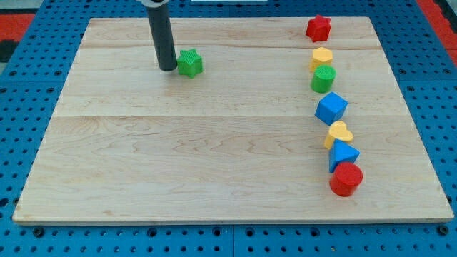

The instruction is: Place the green star in between the red star and yellow hexagon

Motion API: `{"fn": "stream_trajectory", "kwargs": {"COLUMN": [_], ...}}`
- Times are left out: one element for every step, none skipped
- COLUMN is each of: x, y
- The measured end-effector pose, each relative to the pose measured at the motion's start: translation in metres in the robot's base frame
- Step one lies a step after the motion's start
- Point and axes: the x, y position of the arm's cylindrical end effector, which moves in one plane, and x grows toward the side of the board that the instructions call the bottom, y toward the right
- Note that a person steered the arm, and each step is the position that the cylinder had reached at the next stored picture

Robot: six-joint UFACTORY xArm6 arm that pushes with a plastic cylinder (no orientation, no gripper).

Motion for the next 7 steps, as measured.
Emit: {"fn": "stream_trajectory", "kwargs": {"x": [-0.005,-0.041,-0.050,-0.050,-0.052,-0.052,-0.052], "y": [0.023,0.043,0.055,0.094,0.131,0.175,0.222]}}
